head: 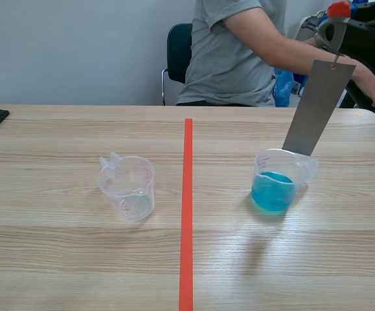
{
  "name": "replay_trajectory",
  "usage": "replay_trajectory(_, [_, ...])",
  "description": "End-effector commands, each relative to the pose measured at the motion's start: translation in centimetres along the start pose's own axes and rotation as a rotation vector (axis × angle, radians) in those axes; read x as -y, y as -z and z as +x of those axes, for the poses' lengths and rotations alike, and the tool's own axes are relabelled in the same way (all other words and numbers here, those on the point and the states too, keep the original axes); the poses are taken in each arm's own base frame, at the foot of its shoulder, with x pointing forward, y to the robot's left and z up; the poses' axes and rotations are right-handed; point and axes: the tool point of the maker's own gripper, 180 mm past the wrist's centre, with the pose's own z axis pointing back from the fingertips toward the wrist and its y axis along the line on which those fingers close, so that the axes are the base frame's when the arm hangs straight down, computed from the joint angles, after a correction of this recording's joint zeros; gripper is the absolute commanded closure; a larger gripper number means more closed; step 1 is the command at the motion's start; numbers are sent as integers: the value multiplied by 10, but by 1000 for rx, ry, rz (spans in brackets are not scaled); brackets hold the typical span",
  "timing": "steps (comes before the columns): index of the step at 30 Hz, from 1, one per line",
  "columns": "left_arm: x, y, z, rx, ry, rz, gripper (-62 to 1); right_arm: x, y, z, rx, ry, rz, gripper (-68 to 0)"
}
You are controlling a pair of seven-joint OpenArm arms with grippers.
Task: Do the redox reaction experiment.
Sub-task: 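Raise the plate and point at it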
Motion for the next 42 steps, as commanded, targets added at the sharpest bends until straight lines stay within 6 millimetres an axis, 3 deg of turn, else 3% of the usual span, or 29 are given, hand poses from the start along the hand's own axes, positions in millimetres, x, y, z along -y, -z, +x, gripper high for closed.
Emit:
replay_trajectory(1, [2, 1, 6, 26, -9, -7, -42, 15, -2, 25, 47, -54, -18, -14])
replay_trajectory(16, [1, 0, 11, 30, 17, -35, -43, 21, -4, 32, 57, -69, -33, -13])
replay_trajectory(21, [-2, 0, 31, 72, 91, -92, -42, 21, -4, 32, 57, -68, -33, -13])
replay_trajectory(27, [20, 4, 53, 75, 196, -279, -42, 21, -4, 32, 57, -68, -33, -14])
replay_trajectory(36, [42, 32, 104, 168, 347, -413, -42, 20, -3, 32, 59, -67, -33, -13])
replay_trajectory(42, [69, 53, 139, 256, 409, -496, -42, 20, -3, 32, 59, -67, -33, -14])
